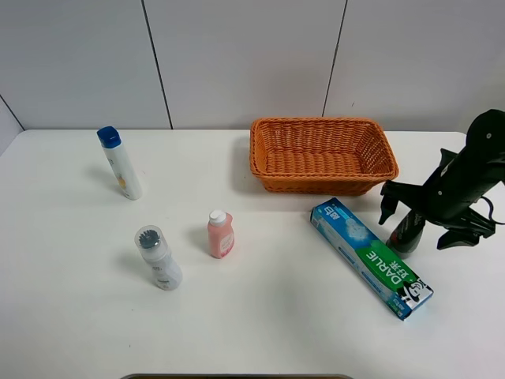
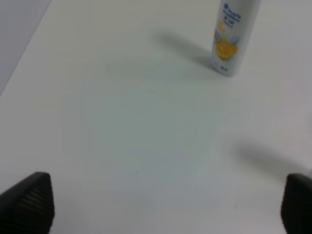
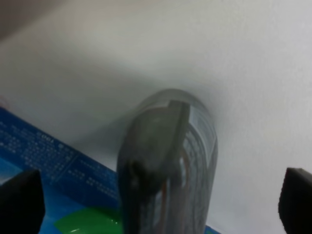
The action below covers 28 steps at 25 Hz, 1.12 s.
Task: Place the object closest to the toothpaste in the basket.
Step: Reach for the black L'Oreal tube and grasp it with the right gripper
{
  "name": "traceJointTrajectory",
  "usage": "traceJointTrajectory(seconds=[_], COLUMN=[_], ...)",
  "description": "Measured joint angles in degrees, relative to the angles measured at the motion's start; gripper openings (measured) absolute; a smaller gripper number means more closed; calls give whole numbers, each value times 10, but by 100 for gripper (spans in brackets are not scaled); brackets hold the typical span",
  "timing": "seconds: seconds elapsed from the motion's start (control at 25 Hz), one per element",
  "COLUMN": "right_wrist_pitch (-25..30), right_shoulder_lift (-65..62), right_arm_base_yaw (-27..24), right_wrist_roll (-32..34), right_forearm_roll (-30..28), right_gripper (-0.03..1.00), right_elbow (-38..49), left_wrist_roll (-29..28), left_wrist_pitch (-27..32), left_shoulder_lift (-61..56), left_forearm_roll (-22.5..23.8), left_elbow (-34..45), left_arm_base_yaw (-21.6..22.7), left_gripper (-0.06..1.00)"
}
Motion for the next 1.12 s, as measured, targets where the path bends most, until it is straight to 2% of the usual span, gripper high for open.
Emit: traceJointTrajectory(seconds=[0.44,0.56,0.64,0.92,1.12], right_wrist_pitch=[0,-1,-1,-6,-9], right_shoulder_lift=[10,10,10,10,10], right_arm_base_yaw=[0,0,0,1,0], right_wrist_roll=[0,0,0,1,2], right_forearm_roll=[-8,-10,-10,-10,-10], right_gripper=[98,94,86,38,36], right_elbow=[-1,-1,-1,-1,-1], left_wrist_roll=[0,0,0,0,0], left_wrist_pitch=[0,0,0,0,0], left_shoulder_lift=[0,0,0,0,0], left_forearm_roll=[0,0,0,0,0], left_elbow=[0,0,0,0,0], left_arm_base_yaw=[0,0,0,0,0], left_gripper=[94,94,94,94,94])
